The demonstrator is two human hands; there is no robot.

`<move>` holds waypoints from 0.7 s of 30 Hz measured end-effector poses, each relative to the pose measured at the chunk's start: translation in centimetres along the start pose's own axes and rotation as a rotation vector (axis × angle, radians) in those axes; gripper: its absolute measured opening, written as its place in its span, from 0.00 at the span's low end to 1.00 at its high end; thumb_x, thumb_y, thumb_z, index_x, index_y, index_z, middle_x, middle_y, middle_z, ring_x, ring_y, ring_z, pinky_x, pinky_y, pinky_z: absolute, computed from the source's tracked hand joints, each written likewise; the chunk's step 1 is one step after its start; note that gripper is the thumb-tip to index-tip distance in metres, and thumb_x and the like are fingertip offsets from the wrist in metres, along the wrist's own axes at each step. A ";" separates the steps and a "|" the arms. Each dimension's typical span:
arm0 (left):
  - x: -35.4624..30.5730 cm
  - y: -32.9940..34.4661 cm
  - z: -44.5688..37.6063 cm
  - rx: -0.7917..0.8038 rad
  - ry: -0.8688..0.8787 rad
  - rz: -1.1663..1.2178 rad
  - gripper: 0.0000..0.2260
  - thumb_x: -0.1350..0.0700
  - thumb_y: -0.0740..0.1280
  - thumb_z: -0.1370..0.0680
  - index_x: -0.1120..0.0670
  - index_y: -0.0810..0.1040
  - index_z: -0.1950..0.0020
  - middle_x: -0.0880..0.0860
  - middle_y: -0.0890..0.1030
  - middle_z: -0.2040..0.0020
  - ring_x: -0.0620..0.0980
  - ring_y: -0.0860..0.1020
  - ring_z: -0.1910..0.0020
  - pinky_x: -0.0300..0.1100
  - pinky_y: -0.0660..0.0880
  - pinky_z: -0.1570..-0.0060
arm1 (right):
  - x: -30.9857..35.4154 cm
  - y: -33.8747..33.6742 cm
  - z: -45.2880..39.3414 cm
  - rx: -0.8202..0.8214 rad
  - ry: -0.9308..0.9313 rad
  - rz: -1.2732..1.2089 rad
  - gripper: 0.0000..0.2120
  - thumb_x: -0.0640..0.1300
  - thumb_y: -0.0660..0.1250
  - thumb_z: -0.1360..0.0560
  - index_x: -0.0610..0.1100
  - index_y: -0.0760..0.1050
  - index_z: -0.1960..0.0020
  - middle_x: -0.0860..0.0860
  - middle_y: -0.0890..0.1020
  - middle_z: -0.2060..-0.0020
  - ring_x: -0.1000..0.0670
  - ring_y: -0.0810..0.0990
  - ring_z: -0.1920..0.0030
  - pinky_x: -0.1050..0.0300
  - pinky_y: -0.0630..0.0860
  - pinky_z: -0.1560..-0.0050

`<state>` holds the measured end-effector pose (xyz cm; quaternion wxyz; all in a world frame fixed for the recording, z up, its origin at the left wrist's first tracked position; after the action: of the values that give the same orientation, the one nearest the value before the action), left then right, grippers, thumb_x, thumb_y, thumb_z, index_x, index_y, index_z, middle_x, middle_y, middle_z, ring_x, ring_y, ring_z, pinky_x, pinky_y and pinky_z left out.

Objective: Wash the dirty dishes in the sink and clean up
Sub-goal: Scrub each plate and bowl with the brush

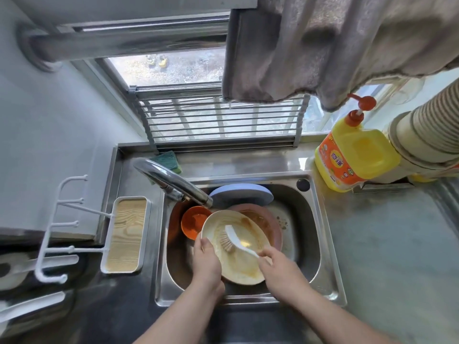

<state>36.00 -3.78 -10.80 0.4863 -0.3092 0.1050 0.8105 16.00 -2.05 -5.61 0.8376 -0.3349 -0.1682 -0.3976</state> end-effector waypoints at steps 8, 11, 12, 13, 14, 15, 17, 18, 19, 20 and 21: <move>-1.5 0.2 0.2 -0.018 -0.088 0.068 0.18 0.43 0.51 0.12 0.37 0.66 0.23 0.53 0.78 0.37 0.57 0.79 0.41 0.58 0.82 0.45 | -1.6 0.2 2.3 0.068 -0.007 -0.037 0.05 0.54 0.62 0.18 0.60 0.77 0.49 0.58 0.83 0.61 0.55 0.81 0.56 0.55 0.75 0.50; -0.8 0.9 0.9 0.012 -0.097 0.020 0.18 0.39 0.51 0.13 0.35 0.67 0.24 0.53 0.77 0.31 0.58 0.77 0.34 0.64 0.76 0.34 | 0.8 -0.7 -0.8 0.010 -0.035 0.008 0.06 0.56 0.59 0.17 0.61 0.75 0.47 0.56 0.83 0.55 0.49 0.81 0.51 0.53 0.75 0.50; -1.0 1.1 1.1 0.021 -0.088 0.010 0.19 0.39 0.51 0.13 0.36 0.66 0.23 0.52 0.75 0.28 0.58 0.76 0.31 0.63 0.74 0.31 | 0.6 -1.9 -1.8 -0.039 -0.003 0.026 0.07 0.56 0.58 0.17 0.60 0.74 0.46 0.55 0.83 0.56 0.48 0.81 0.53 0.51 0.76 0.52; -1.5 1.1 1.1 0.024 -0.073 0.008 0.20 0.40 0.50 0.13 0.38 0.65 0.21 0.52 0.74 0.27 0.57 0.74 0.30 0.61 0.73 0.30 | -0.2 -3.1 -2.1 -0.077 0.033 0.035 0.07 0.56 0.57 0.17 0.58 0.74 0.47 0.54 0.83 0.58 0.47 0.81 0.55 0.51 0.76 0.54; -2.1 1.0 1.0 0.023 -0.051 0.014 0.21 0.41 0.50 0.12 0.40 0.63 0.20 0.51 0.73 0.27 0.57 0.74 0.30 0.58 0.73 0.30 | -1.3 -3.9 -1.8 -0.090 0.057 0.047 0.07 0.55 0.57 0.17 0.58 0.74 0.48 0.53 0.83 0.60 0.48 0.81 0.58 0.52 0.75 0.58; -2.6 0.9 0.8 0.019 -0.038 0.025 0.21 0.42 0.50 0.12 0.41 0.63 0.19 0.51 0.73 0.27 0.56 0.74 0.31 0.56 0.73 0.32 | -2.3 -4.0 -0.7 -0.078 0.065 0.057 0.06 0.54 0.58 0.17 0.59 0.74 0.48 0.53 0.83 0.62 0.48 0.81 0.60 0.53 0.74 0.60; -2.8 0.5 -0.1 0.012 -0.035 0.038 0.21 0.42 0.50 0.12 0.41 0.62 0.19 0.53 0.74 0.27 0.57 0.75 0.33 0.58 0.74 0.33 | -2.4 -2.3 2.2 0.007 0.049 0.053 0.05 0.54 0.60 0.17 0.62 0.74 0.48 0.53 0.83 0.62 0.50 0.81 0.60 0.54 0.74 0.59; -2.6 0.4 -0.2 0.008 -0.038 0.031 0.20 0.42 0.50 0.12 0.40 0.63 0.20 0.54 0.75 0.28 0.57 0.76 0.35 0.59 0.75 0.34 | -1.5 -1.0 3.0 0.059 0.009 0.041 0.05 0.54 0.60 0.18 0.61 0.74 0.46 0.54 0.83 0.61 0.50 0.81 0.58 0.54 0.75 0.55; -2.2 0.4 -0.1 -0.001 -0.043 0.015 0.19 0.41 0.50 0.12 0.39 0.65 0.21 0.54 0.76 0.30 0.57 0.78 0.36 0.61 0.77 0.35 | -0.5 -0.1 3.0 0.082 -0.044 0.030 0.05 0.55 0.60 0.18 0.60 0.74 0.44 0.54 0.83 0.59 0.50 0.81 0.55 0.53 0.75 0.52; -1.7 0.4 0.0 -0.004 -0.049 0.006 0.19 0.40 0.50 0.13 0.37 0.66 0.23 0.53 0.78 0.31 0.57 0.79 0.37 0.62 0.78 0.37 | 0.6 0.1 2.3 0.072 -0.086 0.027 0.07 0.56 0.59 0.17 0.60 0.74 0.43 0.55 0.83 0.57 0.49 0.81 0.52 0.52 0.75 0.49; -1.3 0.6 0.2 0.007 -0.056 0.006 0.18 0.40 0.51 0.13 0.36 0.67 0.24 0.53 0.78 0.32 0.58 0.79 0.37 0.64 0.78 0.38 | 1.0 -0.2 1.0 0.046 -0.079 0.033 0.08 0.57 0.58 0.17 0.60 0.74 0.42 0.55 0.83 0.56 0.49 0.81 0.50 0.51 0.76 0.48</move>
<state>35.88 -4.91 -9.92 0.4876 -0.2844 0.0952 0.8200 16.48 -1.98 -4.22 0.8442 -0.3338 -0.2044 -0.3662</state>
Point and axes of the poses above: each hand's wrist, its own z-axis away from the middle knuckle, its own y-axis out of the palm, x = y × z, the point moved 6 cm from there along -z, towards the middle knuckle
